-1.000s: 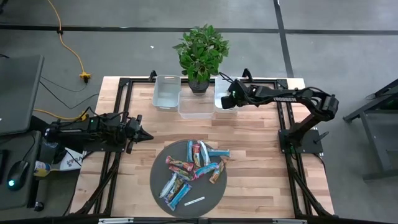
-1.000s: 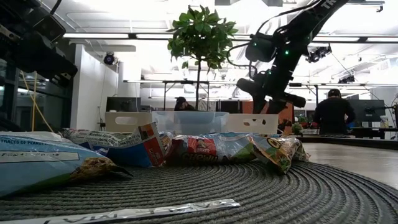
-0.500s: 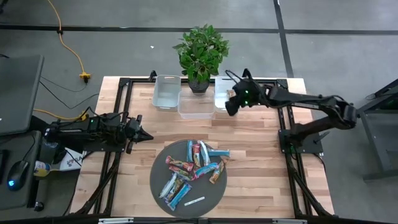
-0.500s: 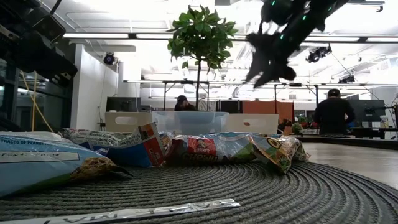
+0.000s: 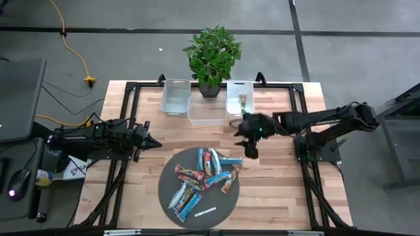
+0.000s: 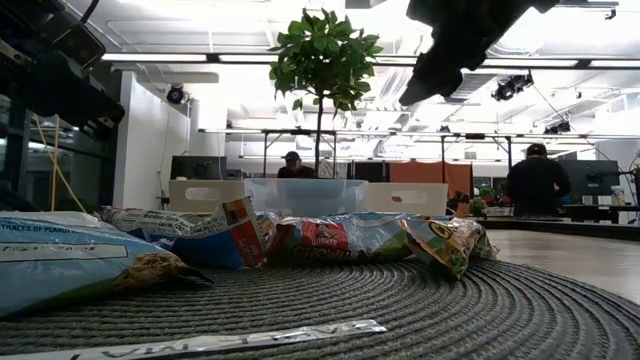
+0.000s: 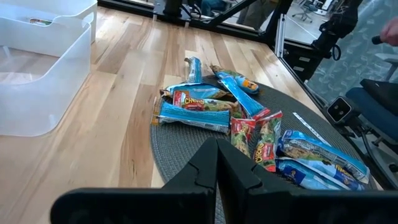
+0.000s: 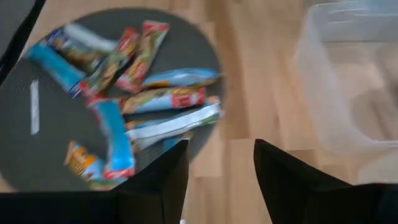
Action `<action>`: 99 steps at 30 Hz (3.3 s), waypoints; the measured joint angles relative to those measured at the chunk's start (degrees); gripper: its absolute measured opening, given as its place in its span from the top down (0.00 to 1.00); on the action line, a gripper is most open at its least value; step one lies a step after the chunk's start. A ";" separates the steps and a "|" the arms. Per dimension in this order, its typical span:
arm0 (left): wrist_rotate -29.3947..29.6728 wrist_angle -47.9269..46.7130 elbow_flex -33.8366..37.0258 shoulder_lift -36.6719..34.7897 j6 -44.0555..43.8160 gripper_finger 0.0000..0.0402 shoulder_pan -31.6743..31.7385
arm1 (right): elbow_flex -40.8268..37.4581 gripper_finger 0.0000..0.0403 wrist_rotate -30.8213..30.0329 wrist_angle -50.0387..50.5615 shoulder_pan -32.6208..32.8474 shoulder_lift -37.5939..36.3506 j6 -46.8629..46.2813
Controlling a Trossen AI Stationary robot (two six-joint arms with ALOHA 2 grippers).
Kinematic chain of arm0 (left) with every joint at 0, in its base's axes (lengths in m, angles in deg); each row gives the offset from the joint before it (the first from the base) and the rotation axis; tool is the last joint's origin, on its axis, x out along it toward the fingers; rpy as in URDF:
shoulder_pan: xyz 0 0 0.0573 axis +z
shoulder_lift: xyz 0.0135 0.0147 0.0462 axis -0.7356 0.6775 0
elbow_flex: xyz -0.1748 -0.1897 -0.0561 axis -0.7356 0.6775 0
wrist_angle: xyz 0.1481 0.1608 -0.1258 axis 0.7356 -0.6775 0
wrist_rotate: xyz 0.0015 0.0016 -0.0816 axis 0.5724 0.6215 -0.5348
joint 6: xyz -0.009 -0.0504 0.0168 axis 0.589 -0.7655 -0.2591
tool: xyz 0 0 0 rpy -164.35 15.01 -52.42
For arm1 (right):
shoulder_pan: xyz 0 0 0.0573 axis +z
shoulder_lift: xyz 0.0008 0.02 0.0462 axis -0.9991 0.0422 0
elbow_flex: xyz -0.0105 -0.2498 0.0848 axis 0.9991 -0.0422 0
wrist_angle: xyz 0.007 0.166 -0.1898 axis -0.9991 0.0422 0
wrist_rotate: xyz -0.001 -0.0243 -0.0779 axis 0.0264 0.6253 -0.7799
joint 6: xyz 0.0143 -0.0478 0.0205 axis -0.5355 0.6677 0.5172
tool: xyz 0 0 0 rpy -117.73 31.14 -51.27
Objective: Pick and place Granola Bars by type
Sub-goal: Put the yellow granola bar into the white bin
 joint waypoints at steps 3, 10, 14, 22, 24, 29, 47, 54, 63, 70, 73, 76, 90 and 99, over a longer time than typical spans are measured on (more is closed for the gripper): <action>0.17 0.00 0.01 0.00 -0.01 1.00 0.02 | 0.00 0.57 -0.08 0.01 3.27 1.87 -0.09; 0.20 0.00 0.01 0.00 0.00 1.00 0.02 | 0.00 0.48 -1.87 -0.02 7.17 9.30 -1.97; 0.19 0.00 0.01 0.00 -0.01 1.00 0.01 | 0.00 0.43 -3.30 -0.16 7.94 14.05 -2.01; 0.17 0.00 0.01 0.00 -0.01 1.00 0.01 | 0.00 0.40 -5.17 -1.92 8.18 20.07 -0.63; 0.15 0.00 0.01 0.00 0.01 1.00 0.00 | 0.00 0.40 -5.06 -3.12 8.20 20.92 -0.94; 0.15 -0.01 0.01 0.00 0.00 1.00 0.02 | 0.00 0.40 -3.99 -6.03 8.33 22.74 -1.06; -0.02 0.00 0.01 0.00 -0.01 1.00 0.00 | 0.03 0.40 -5.85 -7.50 9.43 28.47 -4.58; 0.00 0.00 -0.01 0.00 -0.01 1.00 0.02 | 0.09 0.40 -6.46 -7.46 9.43 28.73 -7.20; 0.00 0.00 0.00 0.00 -0.01 1.00 0.02 | 0.15 0.54 -6.27 -5.60 9.36 28.76 -7.21; 0.02 0.00 -0.01 -0.02 -0.01 1.00 0.02 | 0.15 0.64 -5.84 -5.42 9.36 28.76 -9.88; 0.02 0.00 0.01 0.00 -0.01 1.00 0.00 | 0.07 0.67 -5.32 -5.08 9.34 28.34 -11.35; 0.06 -0.01 0.01 -0.02 -0.01 1.00 0.00 | -0.11 0.68 -5.35 -3.08 9.41 26.78 -13.05; 0.20 0.00 0.01 -0.02 0.00 1.00 0.02 | -0.15 0.70 -5.26 1.57 7.81 22.22 -16.64; 0.15 0.01 0.01 -0.01 -0.01 1.00 0.00 | -0.09 0.70 -4.15 1.06 7.81 22.92 -13.62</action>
